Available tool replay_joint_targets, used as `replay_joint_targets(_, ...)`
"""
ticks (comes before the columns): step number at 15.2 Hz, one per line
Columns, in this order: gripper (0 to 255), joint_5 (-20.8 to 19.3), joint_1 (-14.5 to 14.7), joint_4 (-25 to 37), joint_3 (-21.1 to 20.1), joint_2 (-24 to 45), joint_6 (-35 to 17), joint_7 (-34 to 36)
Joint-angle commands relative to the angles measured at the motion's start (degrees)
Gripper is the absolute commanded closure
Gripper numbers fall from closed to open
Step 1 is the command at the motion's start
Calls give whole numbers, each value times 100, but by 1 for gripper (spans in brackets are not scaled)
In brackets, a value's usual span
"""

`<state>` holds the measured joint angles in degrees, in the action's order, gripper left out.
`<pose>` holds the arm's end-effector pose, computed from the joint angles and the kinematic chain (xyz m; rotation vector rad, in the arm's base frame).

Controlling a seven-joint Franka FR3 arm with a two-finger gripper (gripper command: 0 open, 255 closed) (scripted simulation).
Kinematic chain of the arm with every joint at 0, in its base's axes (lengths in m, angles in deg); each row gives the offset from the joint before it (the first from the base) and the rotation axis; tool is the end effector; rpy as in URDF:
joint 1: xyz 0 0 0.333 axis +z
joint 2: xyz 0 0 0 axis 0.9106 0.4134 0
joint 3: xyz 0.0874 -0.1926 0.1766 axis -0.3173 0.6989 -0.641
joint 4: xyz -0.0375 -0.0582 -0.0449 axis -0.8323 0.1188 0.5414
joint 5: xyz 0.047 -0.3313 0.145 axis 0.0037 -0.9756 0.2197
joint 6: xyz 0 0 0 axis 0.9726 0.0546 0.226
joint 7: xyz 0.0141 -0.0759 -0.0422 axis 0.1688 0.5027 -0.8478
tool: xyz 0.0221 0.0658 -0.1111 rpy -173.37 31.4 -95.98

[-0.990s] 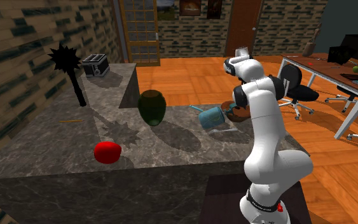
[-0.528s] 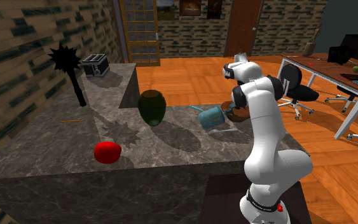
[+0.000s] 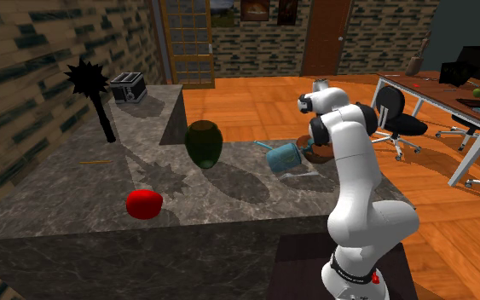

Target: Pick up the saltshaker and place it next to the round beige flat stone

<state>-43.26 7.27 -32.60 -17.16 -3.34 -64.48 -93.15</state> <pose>0.1401 -0.6881 0.3015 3.0271 -0.0151 -0.4131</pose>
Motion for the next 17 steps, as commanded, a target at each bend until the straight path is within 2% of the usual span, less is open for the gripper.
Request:
replay_joint_targets(1, 255, 11, -2, -34, -11, 47, -79, 13)
replay_joint_targets(8, 255, 11, -3, -32, -11, 48, -78, 13)
replay_joint_targets(9, 0, 11, -4, -28, -12, 50, -76, 12)
replay_joint_targets(14, 0, 11, -3, -32, -11, 48, -78, 13)
replay_joint_targets(17, 0, -34, 56, 278, 21, -109, 390, 38)
